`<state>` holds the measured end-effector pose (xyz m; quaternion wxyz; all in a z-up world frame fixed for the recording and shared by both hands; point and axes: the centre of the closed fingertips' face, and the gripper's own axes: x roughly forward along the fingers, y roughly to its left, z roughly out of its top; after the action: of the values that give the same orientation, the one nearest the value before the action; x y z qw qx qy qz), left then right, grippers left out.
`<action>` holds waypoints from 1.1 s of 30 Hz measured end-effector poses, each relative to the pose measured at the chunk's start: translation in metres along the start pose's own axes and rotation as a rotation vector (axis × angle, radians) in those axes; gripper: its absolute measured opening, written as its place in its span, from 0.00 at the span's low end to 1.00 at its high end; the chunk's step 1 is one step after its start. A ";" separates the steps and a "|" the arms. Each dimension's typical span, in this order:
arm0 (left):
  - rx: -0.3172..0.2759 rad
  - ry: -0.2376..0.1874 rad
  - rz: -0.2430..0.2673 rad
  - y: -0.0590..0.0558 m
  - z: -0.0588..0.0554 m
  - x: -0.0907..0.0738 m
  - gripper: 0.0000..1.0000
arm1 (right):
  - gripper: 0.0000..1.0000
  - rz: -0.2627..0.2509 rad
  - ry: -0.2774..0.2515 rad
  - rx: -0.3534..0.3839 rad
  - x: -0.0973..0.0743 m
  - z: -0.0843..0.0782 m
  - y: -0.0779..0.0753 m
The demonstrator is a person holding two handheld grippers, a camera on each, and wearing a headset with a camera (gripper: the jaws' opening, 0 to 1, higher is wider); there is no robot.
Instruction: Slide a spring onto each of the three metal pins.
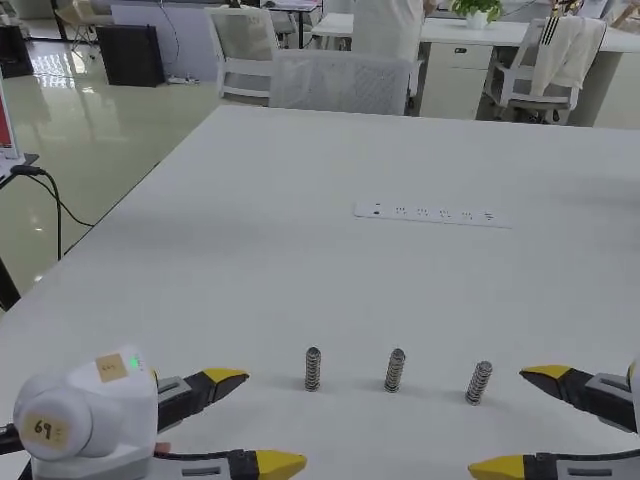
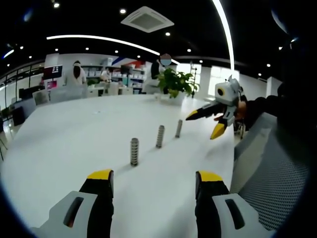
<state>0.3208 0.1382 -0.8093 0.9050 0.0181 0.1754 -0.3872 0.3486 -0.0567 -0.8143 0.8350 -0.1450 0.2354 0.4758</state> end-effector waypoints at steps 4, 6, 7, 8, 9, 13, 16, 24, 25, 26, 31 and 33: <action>-0.001 0.000 0.001 0.000 0.000 0.000 0.62 | 0.78 0.001 0.004 0.001 0.001 -0.001 0.000; -0.002 0.000 0.002 0.000 0.000 0.000 0.62 | 0.78 0.003 0.006 0.001 0.001 -0.002 0.001; -0.003 0.000 0.002 0.000 0.000 0.000 0.62 | 0.78 0.004 0.006 0.001 0.001 -0.002 0.001; -0.004 0.001 0.002 0.000 -0.001 0.000 0.62 | 0.78 0.005 0.006 0.001 0.001 -0.002 0.001; -0.003 0.002 0.002 0.000 -0.001 0.000 0.62 | 0.78 0.004 0.007 0.000 0.001 -0.002 0.001; -0.002 0.006 0.000 -0.001 -0.001 0.001 0.62 | 0.78 0.003 0.010 0.001 0.001 -0.002 0.001; -0.002 0.009 0.000 -0.001 -0.002 0.001 0.62 | 0.78 0.003 0.012 0.003 0.002 -0.003 0.001; -0.002 0.010 -0.002 -0.001 -0.002 0.001 0.62 | 0.77 0.005 0.014 0.002 0.002 -0.002 0.002; -0.001 0.011 -0.002 -0.001 -0.002 0.001 0.61 | 0.77 0.005 0.014 0.002 0.002 -0.003 0.002; -0.001 0.011 -0.002 -0.001 -0.002 0.001 0.61 | 0.77 0.004 0.016 0.001 0.002 -0.003 0.002; -0.002 0.010 -0.002 -0.001 -0.002 0.001 0.61 | 0.77 0.002 0.019 -0.002 0.002 -0.003 0.002; 0.000 0.012 -0.002 -0.001 -0.002 0.001 0.61 | 0.77 0.003 0.021 -0.002 0.002 -0.004 0.002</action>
<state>0.3201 0.1368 -0.8118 0.9036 0.0201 0.1808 -0.3878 0.3470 -0.0556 -0.8189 0.8315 -0.1505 0.2440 0.4758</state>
